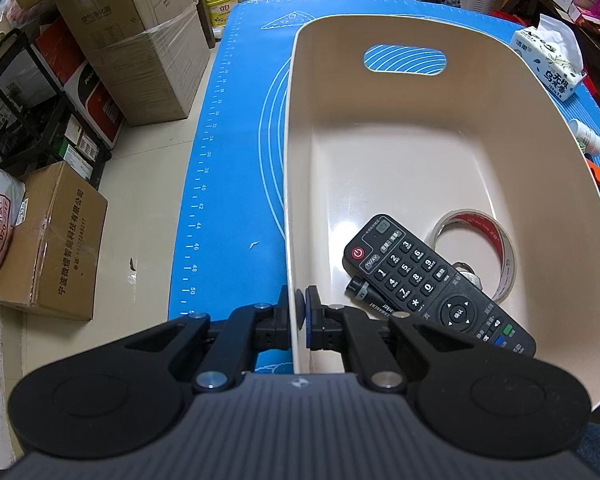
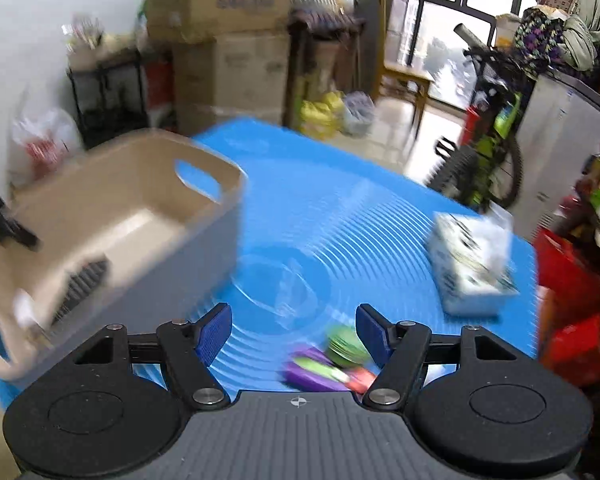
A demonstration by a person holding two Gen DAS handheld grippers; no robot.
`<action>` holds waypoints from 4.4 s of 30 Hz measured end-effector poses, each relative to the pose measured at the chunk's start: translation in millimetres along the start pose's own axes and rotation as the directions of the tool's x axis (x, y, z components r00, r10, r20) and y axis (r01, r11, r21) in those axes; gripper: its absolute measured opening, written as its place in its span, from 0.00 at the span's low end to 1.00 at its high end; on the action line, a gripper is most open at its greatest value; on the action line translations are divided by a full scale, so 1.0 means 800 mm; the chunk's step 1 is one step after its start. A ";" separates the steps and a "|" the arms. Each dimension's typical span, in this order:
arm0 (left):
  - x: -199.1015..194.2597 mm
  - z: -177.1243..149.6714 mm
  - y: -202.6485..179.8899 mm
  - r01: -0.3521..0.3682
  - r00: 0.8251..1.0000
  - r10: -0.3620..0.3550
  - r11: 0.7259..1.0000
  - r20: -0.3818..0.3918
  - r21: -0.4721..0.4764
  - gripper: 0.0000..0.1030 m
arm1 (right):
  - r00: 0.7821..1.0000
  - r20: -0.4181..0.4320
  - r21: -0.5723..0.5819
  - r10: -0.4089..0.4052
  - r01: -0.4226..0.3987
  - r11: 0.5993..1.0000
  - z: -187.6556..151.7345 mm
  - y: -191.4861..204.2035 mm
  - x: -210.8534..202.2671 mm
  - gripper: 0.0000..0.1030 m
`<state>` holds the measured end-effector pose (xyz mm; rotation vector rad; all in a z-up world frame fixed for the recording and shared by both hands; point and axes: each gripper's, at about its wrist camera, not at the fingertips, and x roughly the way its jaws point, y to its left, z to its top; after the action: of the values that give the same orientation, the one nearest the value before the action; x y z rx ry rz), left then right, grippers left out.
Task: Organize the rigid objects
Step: 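Move the right gripper to the purple-orange toy knife and grasp it, then carry the toy knife into the bin and release it with the right gripper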
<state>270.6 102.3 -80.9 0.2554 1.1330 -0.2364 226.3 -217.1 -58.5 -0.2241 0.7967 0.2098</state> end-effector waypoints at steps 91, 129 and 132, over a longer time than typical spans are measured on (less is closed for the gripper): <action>-0.002 -0.002 -0.001 -0.020 1.000 0.020 1.000 0.003 -0.003 0.08 | 0.975 -0.201 -0.152 -0.091 0.060 0.987 -0.088 0.000 0.077 0.14; -0.001 -0.001 -0.002 -0.021 1.000 0.021 1.000 0.003 0.000 0.07 | 0.970 0.032 -0.130 0.243 -0.237 0.963 0.082 0.171 0.035 0.14; -0.001 -0.001 -0.002 -0.020 1.000 0.020 1.000 0.003 0.000 0.07 | 0.970 -0.025 -0.157 0.241 -0.242 0.957 0.079 0.195 0.050 0.14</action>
<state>269.0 100.8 -80.5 0.2656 1.1268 -0.2190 254.1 -46.3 -63.4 -0.2778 0.8133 0.5054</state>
